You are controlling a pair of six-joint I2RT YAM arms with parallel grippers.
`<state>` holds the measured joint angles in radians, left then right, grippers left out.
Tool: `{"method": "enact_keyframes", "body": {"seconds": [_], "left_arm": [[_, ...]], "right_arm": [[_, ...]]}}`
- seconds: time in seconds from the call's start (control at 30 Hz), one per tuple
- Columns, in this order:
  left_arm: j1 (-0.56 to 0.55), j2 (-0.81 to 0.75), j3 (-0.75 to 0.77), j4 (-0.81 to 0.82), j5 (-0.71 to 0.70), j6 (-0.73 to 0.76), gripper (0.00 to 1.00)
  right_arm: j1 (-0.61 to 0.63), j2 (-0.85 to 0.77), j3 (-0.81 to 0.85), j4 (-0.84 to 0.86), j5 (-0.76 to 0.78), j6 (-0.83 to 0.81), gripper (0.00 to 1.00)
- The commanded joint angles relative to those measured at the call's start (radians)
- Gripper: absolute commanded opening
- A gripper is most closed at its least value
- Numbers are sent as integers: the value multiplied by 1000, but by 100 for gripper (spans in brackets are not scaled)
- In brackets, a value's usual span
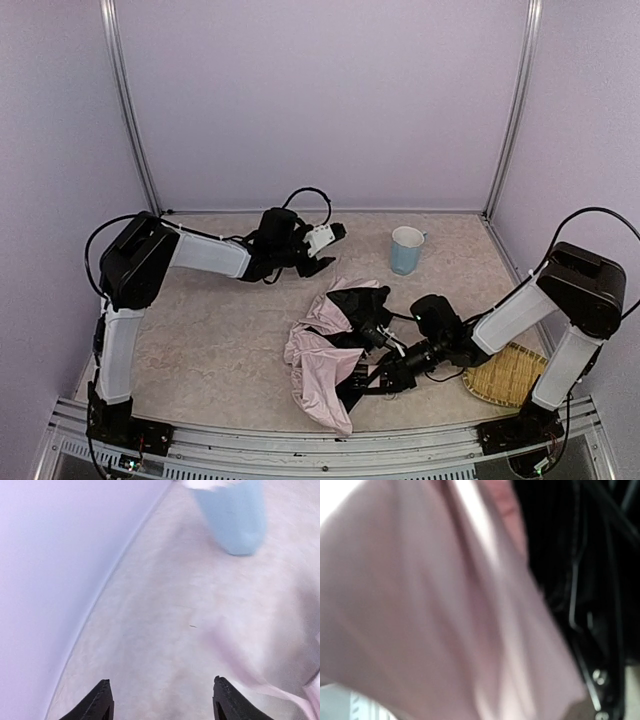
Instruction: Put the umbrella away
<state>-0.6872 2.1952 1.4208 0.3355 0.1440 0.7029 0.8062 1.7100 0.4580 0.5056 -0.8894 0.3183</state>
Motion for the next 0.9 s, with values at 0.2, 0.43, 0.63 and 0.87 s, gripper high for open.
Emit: {"method": "enact_keyframes", "body": {"seconds": [0.2, 0.43, 0.63, 0.87], "left_arm": [[72, -418, -217, 99, -24, -278, 69], [-331, -913, -658, -178, 160, -87, 72], [-587, -976, -705, -349, 175, -158, 81], [-644, -843, -717, -318, 115, -167, 92]], "right_arm": [[14, 36, 22, -129, -6, 52, 0], [10, 31, 49, -177, -7, 22, 0], [9, 49, 82, -230, -3, -7, 0], [10, 51, 92, -237, -1, -18, 0]]}}
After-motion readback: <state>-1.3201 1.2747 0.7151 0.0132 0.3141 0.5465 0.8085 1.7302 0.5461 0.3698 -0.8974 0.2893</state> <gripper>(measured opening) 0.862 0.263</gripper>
